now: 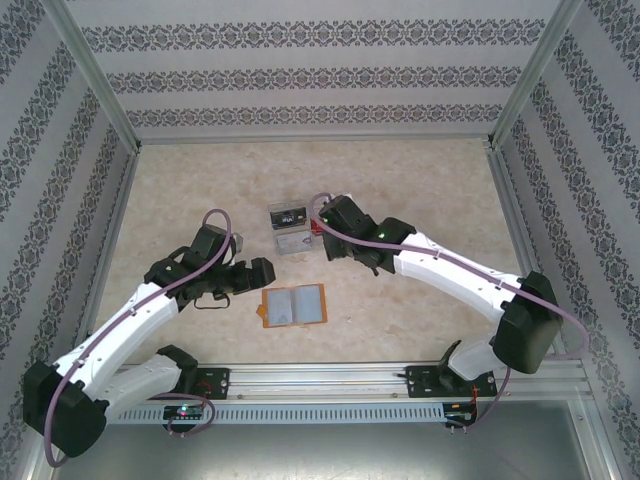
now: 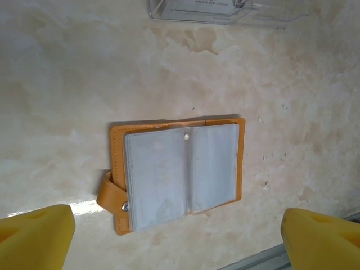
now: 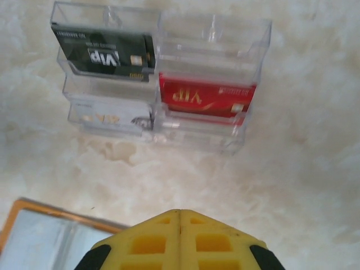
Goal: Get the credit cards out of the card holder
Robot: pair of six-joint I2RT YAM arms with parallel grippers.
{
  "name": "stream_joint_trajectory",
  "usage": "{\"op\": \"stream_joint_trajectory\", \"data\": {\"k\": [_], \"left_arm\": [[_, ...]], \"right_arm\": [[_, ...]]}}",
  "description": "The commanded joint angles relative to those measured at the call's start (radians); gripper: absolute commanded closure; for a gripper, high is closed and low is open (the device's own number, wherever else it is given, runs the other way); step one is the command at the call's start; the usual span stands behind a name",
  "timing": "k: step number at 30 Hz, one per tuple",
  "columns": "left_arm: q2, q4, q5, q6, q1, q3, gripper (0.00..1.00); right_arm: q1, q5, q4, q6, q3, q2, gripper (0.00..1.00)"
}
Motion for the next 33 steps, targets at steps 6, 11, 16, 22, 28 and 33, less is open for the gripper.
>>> {"op": "stream_joint_trajectory", "data": {"k": [6,11,16,22,28,33], "left_arm": [[0.037,0.148,-0.007,-0.180,-0.019,-0.085,0.18],[0.038,0.155,-0.064,-0.251,-0.078,-0.107,0.21],[0.073,0.213,-0.065,-0.294,-0.130,-0.133,0.25],[0.142,0.267,-0.093,-0.324,-0.203,-0.143,0.30],[0.204,0.330,-0.085,-0.331,-0.231,-0.144,0.33],[0.240,0.328,-0.088,-0.321,-0.234,-0.142,0.36]], "right_arm": [[-0.005,-0.257,0.066,0.225,-0.183,-0.041,1.00],[0.009,-0.353,0.164,0.274,-0.312,-0.036,1.00],[0.012,-0.418,0.221,0.283,-0.361,0.001,1.00],[0.027,-0.474,0.263,0.272,-0.352,0.084,1.00],[0.033,-0.475,0.271,0.267,-0.337,0.140,0.99],[0.035,-0.477,0.283,0.271,-0.334,0.178,0.97]]}}
